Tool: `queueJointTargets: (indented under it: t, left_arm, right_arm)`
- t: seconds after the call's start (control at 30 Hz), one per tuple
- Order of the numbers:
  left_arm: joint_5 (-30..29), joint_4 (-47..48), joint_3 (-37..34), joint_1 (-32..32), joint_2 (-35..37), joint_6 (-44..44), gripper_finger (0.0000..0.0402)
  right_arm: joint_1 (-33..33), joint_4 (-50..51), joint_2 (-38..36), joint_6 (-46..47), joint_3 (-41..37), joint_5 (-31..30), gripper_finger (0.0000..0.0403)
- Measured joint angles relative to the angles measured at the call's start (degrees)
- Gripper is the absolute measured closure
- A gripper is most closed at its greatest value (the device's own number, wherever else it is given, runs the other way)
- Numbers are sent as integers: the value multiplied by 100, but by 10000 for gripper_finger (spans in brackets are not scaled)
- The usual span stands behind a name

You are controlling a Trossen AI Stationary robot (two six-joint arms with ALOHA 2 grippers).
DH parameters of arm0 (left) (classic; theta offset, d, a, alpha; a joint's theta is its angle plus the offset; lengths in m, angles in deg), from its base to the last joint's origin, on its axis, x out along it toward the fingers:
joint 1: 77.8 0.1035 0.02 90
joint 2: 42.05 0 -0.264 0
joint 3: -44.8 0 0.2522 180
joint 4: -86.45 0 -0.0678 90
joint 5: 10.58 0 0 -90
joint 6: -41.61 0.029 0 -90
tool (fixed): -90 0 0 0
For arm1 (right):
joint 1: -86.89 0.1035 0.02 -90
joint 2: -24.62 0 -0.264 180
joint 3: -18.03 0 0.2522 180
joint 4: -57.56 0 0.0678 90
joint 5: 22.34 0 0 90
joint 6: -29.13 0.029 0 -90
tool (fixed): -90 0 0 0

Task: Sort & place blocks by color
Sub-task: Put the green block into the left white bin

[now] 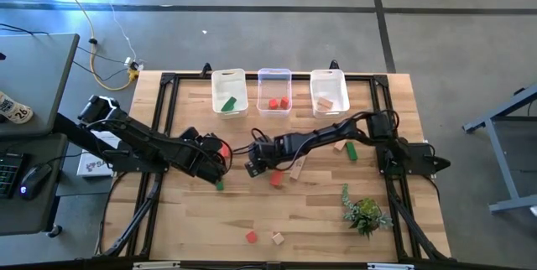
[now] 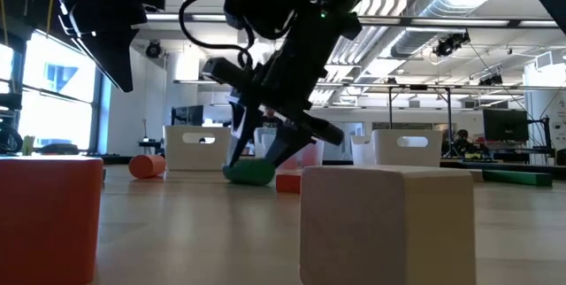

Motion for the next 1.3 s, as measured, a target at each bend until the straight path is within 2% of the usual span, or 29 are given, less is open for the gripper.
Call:
queueJointTargets:
  t: [0.33, 0.67, 0.87, 1.03, 1.3]
  left_arm:
    - [-26, -39, 0, 2, 2, 50, 202]
    - [-24, -41, 0, 2, 0, 153, 202]
    - [75, -43, 0, 2, 0, 155, 202]
    - [191, -39, 0, 2, 0, 154, 202]
    - [184, 99, 0, 168, 0, 202, 202]
  right_arm:
    - [11, 283, 42, -138, 12, -78, 222]
    - [16, 460, 33, -705, 22, -211, 295]
    - [4, 396, 16, -1300, 17, -67, 299]
    - [-62, 614, 49, -1813, 324, -42, 299]
    - [-270, 1016, 46, -2749, 1294, -64, 299]
